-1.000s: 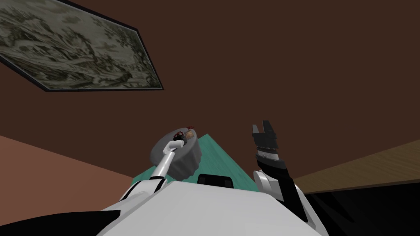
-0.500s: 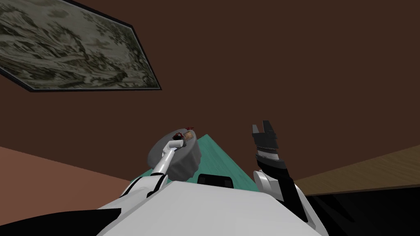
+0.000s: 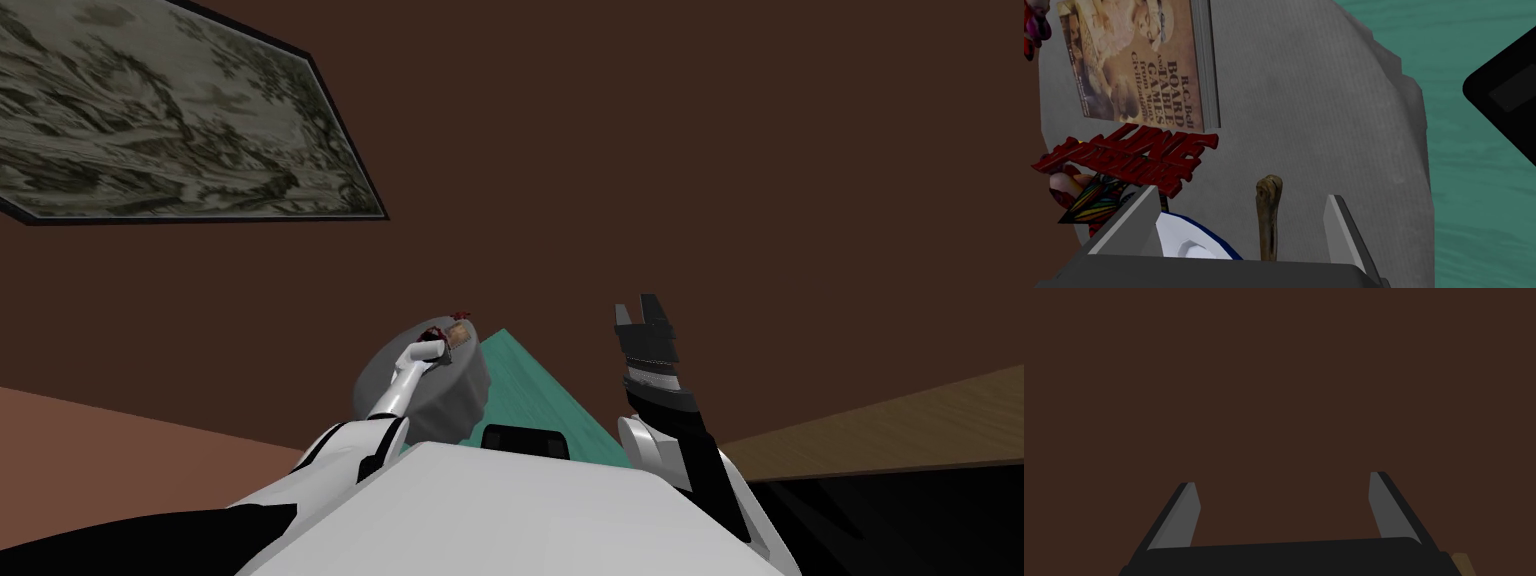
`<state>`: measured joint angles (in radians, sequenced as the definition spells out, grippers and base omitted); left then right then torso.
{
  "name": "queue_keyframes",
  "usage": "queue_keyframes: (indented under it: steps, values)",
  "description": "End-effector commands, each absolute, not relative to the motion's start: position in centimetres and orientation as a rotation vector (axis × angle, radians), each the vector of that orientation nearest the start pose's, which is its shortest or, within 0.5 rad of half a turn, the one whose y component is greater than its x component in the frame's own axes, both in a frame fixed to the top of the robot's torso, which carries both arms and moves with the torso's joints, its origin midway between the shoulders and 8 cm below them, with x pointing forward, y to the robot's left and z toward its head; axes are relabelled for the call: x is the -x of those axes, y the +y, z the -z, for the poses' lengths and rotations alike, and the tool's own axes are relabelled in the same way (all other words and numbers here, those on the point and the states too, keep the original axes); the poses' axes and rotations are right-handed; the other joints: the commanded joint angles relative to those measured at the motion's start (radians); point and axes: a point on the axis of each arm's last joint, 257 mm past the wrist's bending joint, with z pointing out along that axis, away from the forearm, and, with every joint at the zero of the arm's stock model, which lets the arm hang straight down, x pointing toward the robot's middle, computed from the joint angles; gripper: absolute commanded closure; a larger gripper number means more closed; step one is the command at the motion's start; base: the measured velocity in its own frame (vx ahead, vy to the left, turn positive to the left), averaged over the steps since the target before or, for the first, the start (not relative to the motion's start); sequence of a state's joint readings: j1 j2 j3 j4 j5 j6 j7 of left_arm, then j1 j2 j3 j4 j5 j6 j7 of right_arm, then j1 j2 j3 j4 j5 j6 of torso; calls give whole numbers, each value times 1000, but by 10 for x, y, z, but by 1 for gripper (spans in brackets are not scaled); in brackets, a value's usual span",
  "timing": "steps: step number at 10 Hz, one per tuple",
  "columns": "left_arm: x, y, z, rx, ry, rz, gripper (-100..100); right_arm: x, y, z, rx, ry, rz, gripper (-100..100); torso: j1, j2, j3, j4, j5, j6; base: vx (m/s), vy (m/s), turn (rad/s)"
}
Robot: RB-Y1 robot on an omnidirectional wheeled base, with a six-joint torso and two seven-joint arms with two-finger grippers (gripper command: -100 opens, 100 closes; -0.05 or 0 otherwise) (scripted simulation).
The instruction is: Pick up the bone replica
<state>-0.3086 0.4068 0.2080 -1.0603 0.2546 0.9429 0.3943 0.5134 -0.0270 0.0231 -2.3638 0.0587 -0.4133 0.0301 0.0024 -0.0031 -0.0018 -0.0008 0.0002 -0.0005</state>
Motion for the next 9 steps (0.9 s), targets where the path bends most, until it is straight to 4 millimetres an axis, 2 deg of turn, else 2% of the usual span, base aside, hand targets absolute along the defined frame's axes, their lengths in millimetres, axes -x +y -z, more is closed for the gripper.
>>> queue_keyframes:
  steps: [1, 6, 7, 9]
  values:
    - [-463, 453, 436, 2451, 1222, 434, -100, -343, -263, -40, -606, 684, -1250, 0, 0, 0, 0, 0, 0, 0, 32, 32, -22]
    - [-419, 458, 460, 2656, 1179, 249, -100, -343, -263, -40, -606, 684, -1250, 0, 1, 0, 0, 0, 0, 0, 53, 47, -40]
    - [-417, 458, 461, 2660, 1180, 243, -100, -343, -263, -40, -606, 684, -1250, 0, 2, -1, -1, 0, 0, 0, 47, 47, -29]
    - [-399, 459, 468, 2736, 1158, 169, -100, -343, -263, -40, -606, 684, -1250, 0, 1, 1, 1, 0, 0, 0, 33, 49, -46]
